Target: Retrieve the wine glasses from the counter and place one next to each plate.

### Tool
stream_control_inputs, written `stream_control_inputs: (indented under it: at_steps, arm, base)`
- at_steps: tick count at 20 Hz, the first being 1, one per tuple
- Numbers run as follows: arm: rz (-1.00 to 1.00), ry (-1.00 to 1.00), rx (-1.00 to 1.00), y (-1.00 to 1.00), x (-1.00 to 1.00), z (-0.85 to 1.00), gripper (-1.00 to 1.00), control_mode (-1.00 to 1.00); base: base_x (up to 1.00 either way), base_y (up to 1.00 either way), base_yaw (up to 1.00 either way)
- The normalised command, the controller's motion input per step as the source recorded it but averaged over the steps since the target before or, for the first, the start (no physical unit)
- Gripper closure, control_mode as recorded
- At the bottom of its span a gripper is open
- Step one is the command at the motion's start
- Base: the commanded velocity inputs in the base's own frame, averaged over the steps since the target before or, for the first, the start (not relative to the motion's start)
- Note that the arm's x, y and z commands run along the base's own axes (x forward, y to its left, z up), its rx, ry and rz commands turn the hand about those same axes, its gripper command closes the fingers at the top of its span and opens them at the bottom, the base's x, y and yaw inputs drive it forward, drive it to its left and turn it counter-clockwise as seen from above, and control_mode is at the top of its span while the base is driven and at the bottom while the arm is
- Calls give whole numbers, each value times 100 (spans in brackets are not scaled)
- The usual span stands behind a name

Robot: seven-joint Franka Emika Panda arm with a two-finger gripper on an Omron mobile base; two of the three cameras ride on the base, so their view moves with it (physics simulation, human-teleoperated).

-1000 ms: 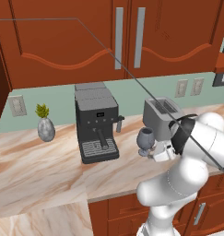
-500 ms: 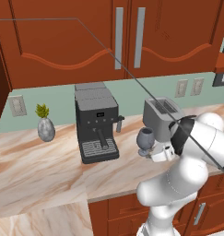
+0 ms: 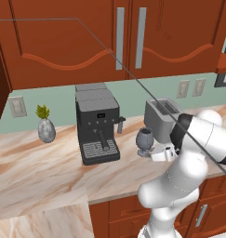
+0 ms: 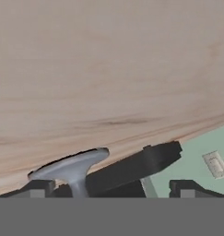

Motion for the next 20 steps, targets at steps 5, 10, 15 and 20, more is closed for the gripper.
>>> stream_control_inputs:
  at_steps: [5,10,15,20]
  arm:
    - [0,-5,4,0,0,-1,-100,-100]
    - [0,-10,0,2,0,0,-100,-100]
    - [0,-9,0,12,7,0,-100,-100]
    - [0,0,0,13,26,0,-100,-100]
  base:
    - [0,0,0]
    - [0,0,0]
    - [0,0,0]
    - [0,0,0]
